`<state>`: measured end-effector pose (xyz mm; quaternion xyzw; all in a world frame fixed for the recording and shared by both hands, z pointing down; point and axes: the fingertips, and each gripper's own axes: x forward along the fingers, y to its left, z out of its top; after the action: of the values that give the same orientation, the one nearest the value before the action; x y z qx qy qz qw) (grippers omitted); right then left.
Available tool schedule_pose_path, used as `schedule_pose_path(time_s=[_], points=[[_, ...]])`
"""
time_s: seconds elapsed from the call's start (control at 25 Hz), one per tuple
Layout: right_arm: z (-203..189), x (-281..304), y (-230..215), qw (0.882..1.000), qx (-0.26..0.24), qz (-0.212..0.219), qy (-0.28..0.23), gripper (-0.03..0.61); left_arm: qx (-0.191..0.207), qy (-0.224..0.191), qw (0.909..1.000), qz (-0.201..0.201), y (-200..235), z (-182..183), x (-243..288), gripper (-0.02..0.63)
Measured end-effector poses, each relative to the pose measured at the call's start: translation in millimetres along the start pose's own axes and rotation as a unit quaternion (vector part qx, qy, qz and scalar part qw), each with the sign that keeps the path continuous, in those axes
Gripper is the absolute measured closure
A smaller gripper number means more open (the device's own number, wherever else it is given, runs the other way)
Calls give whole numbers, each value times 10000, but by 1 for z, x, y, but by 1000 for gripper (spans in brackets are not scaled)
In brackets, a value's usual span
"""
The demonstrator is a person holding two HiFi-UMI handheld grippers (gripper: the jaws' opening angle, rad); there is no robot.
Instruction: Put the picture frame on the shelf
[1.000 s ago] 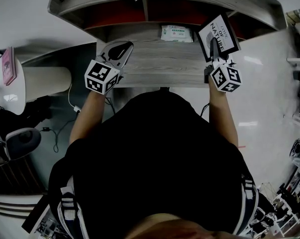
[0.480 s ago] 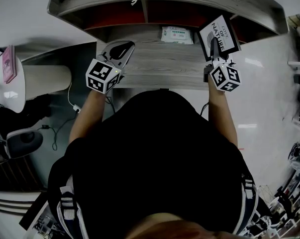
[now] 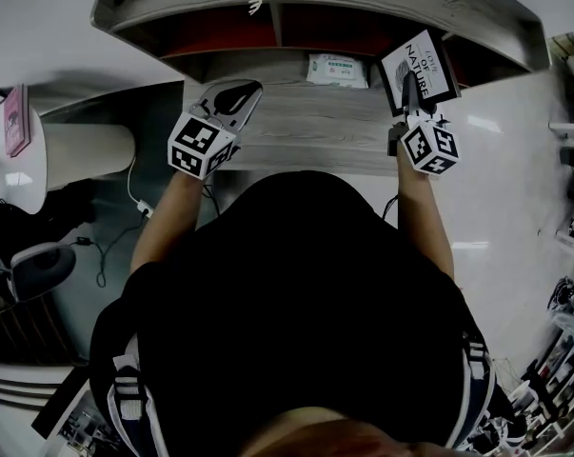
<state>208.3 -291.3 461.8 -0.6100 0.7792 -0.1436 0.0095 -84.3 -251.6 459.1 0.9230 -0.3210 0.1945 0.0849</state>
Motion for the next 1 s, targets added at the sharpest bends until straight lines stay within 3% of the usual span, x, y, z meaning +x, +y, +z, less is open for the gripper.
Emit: schedule_pose_path(time_s=[0.36, 1.0], points=[[2, 5, -8, 9997, 155, -113, -169, 555, -26, -3, 10000, 15, 2, -1, 3, 584], [2, 30, -12, 9982, -139, -507, -289, 555, -104, 12, 9999, 97, 14, -4, 6, 584]])
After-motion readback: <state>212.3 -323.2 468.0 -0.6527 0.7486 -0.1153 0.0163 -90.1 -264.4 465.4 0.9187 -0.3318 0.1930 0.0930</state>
